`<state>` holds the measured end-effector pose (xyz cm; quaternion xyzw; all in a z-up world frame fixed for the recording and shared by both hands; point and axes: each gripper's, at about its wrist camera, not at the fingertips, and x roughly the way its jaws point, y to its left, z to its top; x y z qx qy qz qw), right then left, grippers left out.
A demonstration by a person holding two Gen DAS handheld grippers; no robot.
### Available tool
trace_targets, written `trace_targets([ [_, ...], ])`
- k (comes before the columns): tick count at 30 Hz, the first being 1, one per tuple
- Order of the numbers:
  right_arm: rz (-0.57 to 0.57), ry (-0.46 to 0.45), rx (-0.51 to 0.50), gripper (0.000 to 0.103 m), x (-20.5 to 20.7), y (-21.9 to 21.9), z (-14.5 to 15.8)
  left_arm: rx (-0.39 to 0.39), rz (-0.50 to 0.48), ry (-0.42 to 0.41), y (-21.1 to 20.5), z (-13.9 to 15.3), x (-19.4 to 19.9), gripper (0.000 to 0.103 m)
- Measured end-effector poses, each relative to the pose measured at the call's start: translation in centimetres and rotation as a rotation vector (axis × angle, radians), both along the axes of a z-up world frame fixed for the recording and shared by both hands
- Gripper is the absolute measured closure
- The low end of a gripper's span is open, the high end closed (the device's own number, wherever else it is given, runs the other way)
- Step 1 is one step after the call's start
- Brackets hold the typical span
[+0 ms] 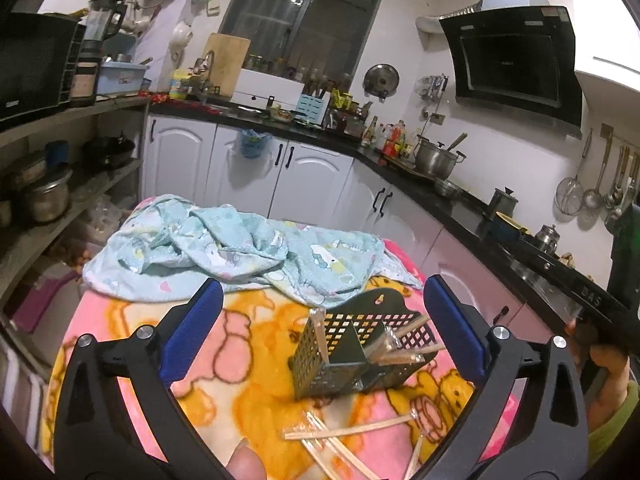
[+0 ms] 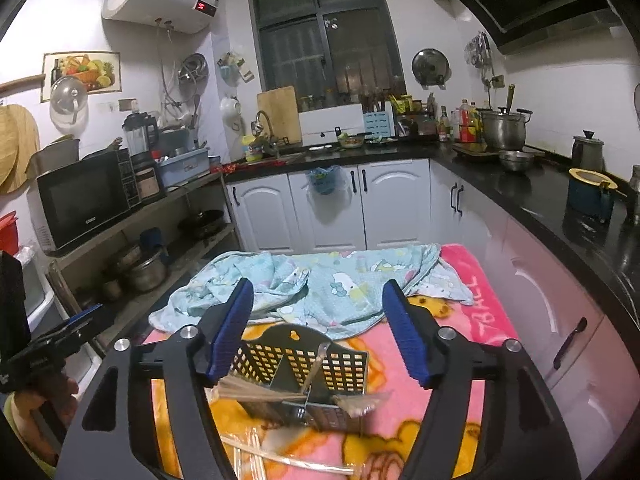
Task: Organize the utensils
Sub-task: 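Withdraw both open tools from the caddy back over the chopstick pile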
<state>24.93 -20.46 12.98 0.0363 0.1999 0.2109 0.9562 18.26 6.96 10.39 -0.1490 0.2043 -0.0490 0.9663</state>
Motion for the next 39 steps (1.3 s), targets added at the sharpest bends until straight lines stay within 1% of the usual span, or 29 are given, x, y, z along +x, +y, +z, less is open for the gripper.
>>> trace_targets([
  [5,0.006,-0.038,-0.011,0.034,-2.3,-0.5,0.2,-0.011,0.003,-0.003,0.1,-0.3,-1.5,0.011],
  [8,0.01,-0.048,-0.009,0.03,-3.3,-0.8,0.2,-0.019,-0.003,0.004,0.0,-0.5,-2.2,0.011],
  [14,0.025,-0.068,-0.004,0.027,-5.4,-1.1,0.3,-0.038,-0.009,0.015,0.0,-0.9,-3.4,0.011],
  [23,0.027,-0.079,-0.042,0.026,-7.6,-1.1,-0.4,-0.021,-0.014,0.033,-0.5,-1.7,-4.7,0.011],
  [39,0.032,-0.032,-0.075,0.025,-9.3,-1.5,-2.8,-0.018,0.003,0.092,0.0,-3.8,-6.2,0.011],
])
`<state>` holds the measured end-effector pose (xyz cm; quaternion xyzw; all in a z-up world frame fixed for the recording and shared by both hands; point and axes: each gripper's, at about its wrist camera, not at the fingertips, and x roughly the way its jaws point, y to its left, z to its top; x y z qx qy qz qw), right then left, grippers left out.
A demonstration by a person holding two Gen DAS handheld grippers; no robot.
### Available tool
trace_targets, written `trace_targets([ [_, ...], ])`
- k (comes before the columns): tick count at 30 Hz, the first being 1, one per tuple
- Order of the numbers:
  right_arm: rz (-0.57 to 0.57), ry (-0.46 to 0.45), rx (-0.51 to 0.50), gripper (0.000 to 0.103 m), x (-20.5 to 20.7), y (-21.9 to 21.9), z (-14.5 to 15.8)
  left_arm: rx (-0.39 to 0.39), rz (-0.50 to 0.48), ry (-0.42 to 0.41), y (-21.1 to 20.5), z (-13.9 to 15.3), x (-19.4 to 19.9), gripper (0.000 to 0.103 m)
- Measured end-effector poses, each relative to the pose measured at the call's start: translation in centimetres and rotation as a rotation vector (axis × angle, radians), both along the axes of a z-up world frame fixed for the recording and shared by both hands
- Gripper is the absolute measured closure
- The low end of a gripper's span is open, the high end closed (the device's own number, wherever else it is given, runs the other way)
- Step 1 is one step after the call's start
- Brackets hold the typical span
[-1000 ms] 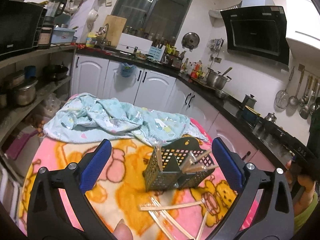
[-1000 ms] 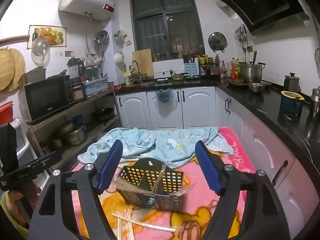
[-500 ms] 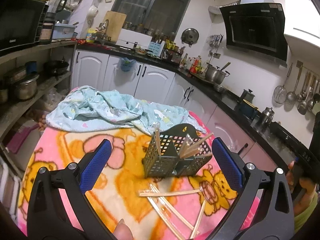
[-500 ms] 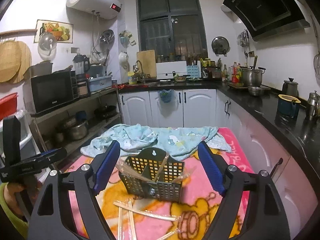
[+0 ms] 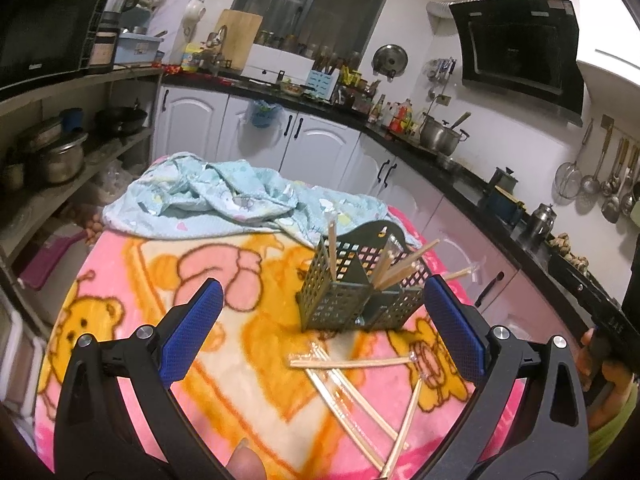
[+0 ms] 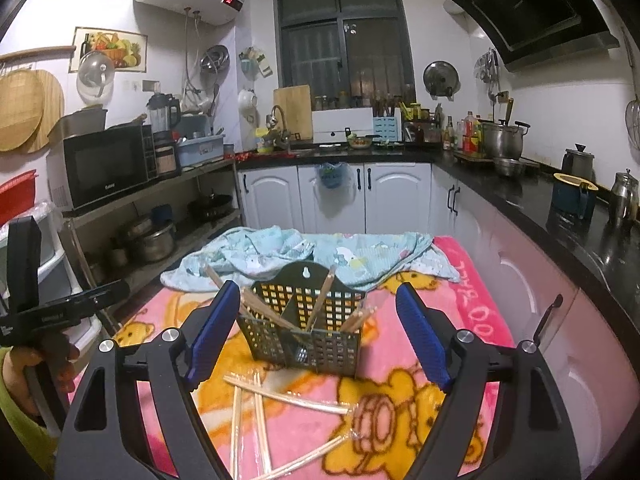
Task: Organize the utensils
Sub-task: 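Withdraw both open tools from the caddy back over the chopstick pile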
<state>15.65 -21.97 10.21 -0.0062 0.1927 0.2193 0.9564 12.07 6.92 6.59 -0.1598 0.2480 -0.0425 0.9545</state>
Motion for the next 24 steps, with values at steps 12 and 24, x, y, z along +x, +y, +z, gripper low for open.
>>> trace_targets([
  [12,-0.003,0.06,-0.032,0.025,-1.0,-0.1,-2.9,0.012,-0.015,0.042,-0.7,-1.8,-0.6,0.011],
  [24,-0.022,0.131,-0.078,0.025,-1.0,-0.4,-6.0,-0.005,-0.032,0.116,-1.2,-4.8,0.3,0.011],
])
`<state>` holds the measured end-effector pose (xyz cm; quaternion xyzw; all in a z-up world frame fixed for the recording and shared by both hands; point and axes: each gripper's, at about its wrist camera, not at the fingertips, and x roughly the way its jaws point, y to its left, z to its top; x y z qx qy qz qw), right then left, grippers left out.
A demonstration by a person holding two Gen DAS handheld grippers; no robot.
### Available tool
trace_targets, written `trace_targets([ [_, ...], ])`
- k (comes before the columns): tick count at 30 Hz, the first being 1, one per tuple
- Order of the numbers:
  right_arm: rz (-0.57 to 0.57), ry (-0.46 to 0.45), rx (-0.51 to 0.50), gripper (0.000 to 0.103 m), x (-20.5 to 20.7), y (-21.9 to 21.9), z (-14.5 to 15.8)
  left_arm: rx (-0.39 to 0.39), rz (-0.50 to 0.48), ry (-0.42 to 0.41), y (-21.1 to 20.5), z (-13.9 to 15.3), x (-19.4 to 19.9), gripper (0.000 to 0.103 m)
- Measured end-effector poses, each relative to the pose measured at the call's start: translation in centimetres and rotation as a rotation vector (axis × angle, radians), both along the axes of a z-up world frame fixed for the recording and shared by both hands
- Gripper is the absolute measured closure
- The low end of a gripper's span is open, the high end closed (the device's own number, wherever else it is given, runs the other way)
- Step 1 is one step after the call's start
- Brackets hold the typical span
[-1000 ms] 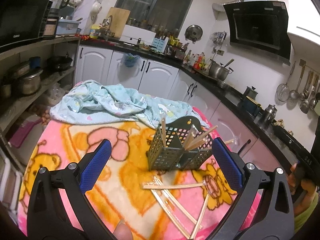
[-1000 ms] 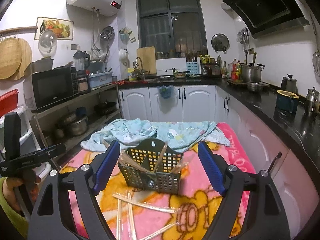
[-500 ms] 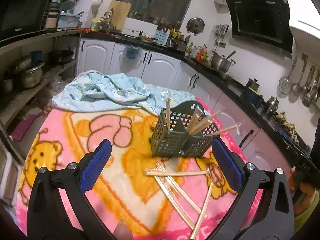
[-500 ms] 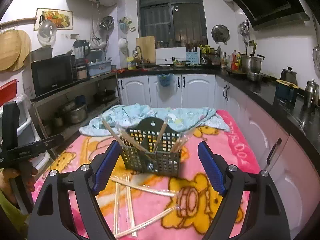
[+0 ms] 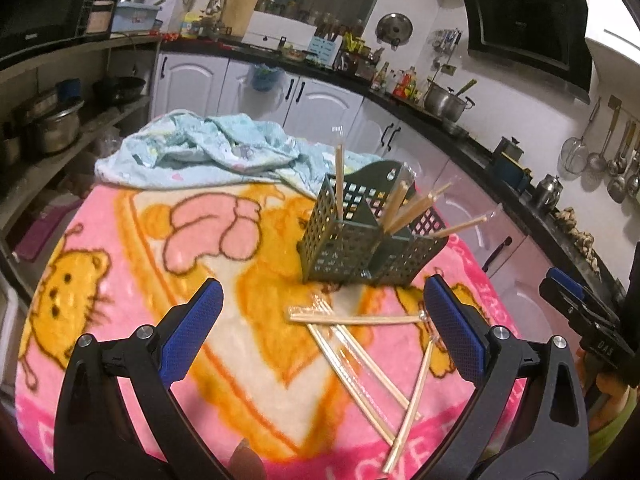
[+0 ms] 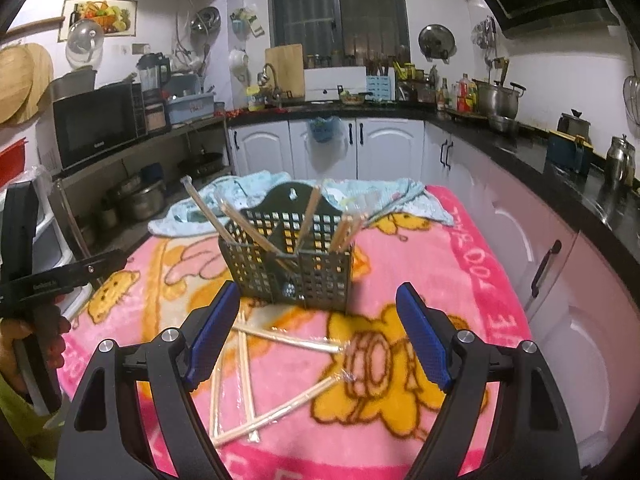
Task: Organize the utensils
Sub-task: 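Withdraw both open tools from the caddy back over the chopstick pile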
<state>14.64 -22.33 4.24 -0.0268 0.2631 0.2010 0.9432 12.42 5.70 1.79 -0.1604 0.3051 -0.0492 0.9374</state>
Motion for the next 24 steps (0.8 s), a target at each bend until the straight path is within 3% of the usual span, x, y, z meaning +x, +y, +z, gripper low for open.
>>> trace_targets([
  [17,-0.012,0.092,-0.056,0.025,1.6,-0.3,-4.2,0.005,-0.028,0.087,-0.9,-4.1,1.6,0.011],
  [24,-0.013,0.176,-0.069,0.025,3.1,-0.8,-7.0,-0.008,-0.058,0.105,-0.9,-6.0,2.2,0.011],
])
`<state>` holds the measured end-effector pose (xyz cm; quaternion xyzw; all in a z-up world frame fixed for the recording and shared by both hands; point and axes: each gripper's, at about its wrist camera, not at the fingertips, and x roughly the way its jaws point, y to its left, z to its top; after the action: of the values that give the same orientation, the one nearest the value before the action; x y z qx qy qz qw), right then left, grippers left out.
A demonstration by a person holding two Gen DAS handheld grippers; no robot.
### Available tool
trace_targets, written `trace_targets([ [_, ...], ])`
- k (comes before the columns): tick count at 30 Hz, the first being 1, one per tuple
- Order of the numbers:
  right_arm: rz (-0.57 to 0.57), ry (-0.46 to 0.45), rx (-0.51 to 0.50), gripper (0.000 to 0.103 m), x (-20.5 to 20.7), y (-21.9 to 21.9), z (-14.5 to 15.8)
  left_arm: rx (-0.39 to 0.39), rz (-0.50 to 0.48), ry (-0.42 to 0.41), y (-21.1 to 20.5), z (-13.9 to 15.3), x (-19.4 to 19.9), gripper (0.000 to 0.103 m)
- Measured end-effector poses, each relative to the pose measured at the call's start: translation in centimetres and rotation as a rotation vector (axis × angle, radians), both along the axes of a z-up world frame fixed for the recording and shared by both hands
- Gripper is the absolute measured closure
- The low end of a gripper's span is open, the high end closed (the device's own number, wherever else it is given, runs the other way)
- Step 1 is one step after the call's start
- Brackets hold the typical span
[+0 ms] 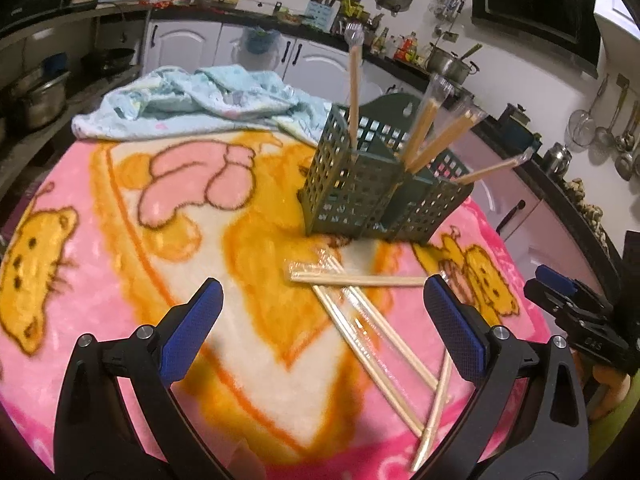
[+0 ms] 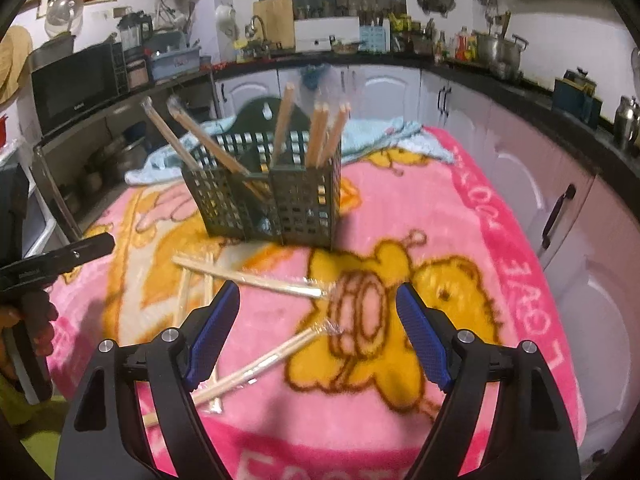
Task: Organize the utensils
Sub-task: 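Withdraw both open tools from the caddy back over the chopstick pile, then close the left tool on a chopstick while the right tool grasps another chopstick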
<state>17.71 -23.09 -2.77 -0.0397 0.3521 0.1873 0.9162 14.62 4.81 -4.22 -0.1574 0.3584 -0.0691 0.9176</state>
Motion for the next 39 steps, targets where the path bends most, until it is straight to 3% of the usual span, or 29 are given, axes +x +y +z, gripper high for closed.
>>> trace_targets([
  [7,0.011,0.121,-0.015,0.035,2.1,-0.1,-3.5,-0.103,-0.029,0.063,0.7,-2.8,2.1,0.011],
  [14,0.02,0.229,0.037,0.042,3.4,0.3,-6.2,-0.24,-0.011,0.155,1.9,-5.8,4.3,0.026],
  [22,0.004,0.311,0.091,0.056,4.7,0.8,-7.8,-0.283,0.007,0.166,2.6,-6.7,5.7,0.036],
  [25,-0.016,0.309,0.087,0.068,5.0,0.9,-7.8,-0.289,0.003,0.167,2.6,-6.7,6.2,0.048],
  [27,-0.027,0.313,0.099,0.073,5.2,0.7,-7.9,-0.298,-0.005,0.174,2.5,-6.9,6.6,0.063],
  [30,-0.042,0.316,0.115,0.088,5.5,0.4,-7.9,-0.294,-0.006,0.182,2.2,-7.0,7.0,0.072],
  [34,-0.046,0.312,0.13,0.093,5.6,0.2,-7.8,-0.277,-0.008,0.181,2.1,-7.0,7.3,0.09],
  [39,-0.04,0.29,0.132,0.095,5.2,0.2,-7.3,-0.278,-0.007,0.16,2.4,-6.7,7.2,0.095],
])
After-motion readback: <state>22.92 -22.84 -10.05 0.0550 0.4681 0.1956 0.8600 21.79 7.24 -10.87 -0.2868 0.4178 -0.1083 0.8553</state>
